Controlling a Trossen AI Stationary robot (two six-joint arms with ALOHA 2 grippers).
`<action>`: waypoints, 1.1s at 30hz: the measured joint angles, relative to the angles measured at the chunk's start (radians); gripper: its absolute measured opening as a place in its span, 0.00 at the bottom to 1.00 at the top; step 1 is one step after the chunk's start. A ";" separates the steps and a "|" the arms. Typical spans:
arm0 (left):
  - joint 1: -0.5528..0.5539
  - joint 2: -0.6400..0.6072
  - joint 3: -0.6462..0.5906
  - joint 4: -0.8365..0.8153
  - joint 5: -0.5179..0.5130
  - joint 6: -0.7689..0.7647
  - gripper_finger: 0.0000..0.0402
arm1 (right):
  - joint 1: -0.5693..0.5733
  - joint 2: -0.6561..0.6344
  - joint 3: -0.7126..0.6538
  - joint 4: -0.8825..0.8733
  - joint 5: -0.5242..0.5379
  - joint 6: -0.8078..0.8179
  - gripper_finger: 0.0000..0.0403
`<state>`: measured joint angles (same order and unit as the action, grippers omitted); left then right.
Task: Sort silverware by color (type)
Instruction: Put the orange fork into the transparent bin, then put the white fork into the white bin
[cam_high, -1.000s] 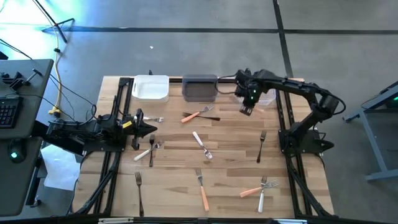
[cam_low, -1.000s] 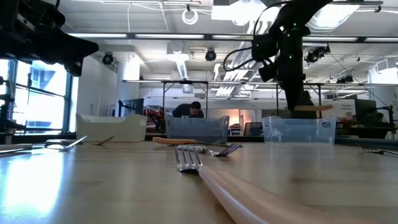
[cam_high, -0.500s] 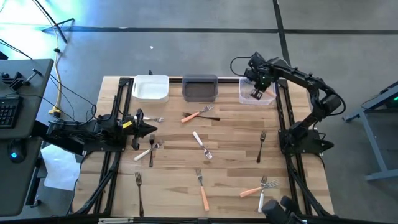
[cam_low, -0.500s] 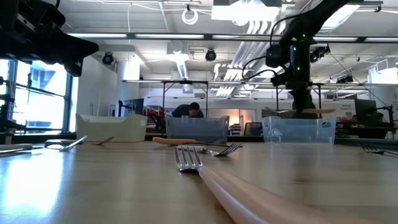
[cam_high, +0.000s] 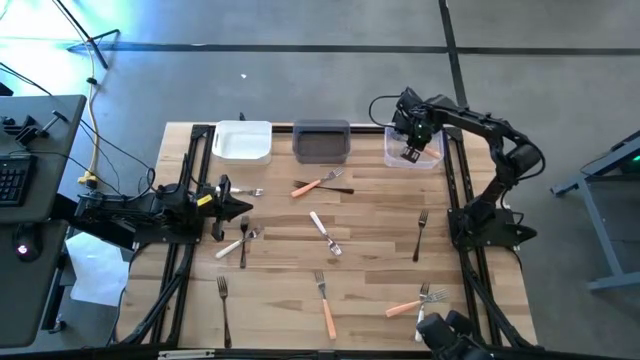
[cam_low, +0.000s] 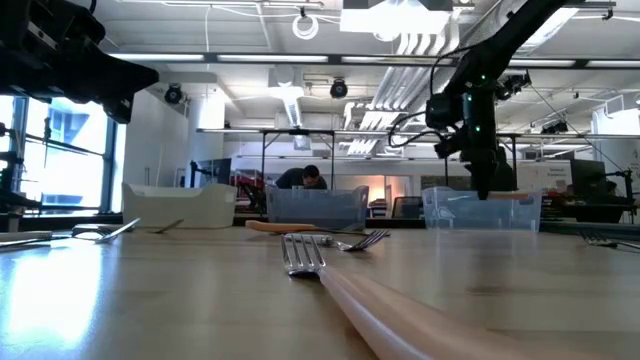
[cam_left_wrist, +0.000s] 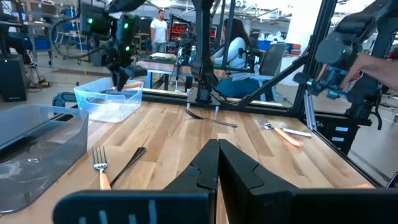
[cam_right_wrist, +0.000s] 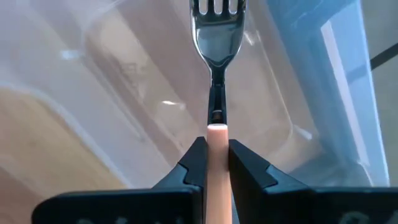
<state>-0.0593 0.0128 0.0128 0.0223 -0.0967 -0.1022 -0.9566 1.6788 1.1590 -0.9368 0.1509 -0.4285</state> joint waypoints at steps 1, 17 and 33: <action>0.000 0.000 0.000 0.000 0.000 -0.001 0.00 | -0.003 0.008 -0.004 0.014 0.003 0.000 0.08; 0.000 0.000 0.000 0.000 0.000 -0.025 0.00 | -0.046 0.126 -0.012 0.081 -0.001 0.032 0.08; 0.000 0.000 0.000 0.000 0.000 -0.028 0.00 | -0.033 0.147 0.025 0.005 0.028 0.114 0.33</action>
<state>-0.0593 0.0128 0.0128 0.0227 -0.0971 -0.1299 -0.9892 1.8257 1.1835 -0.9319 0.1792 -0.3141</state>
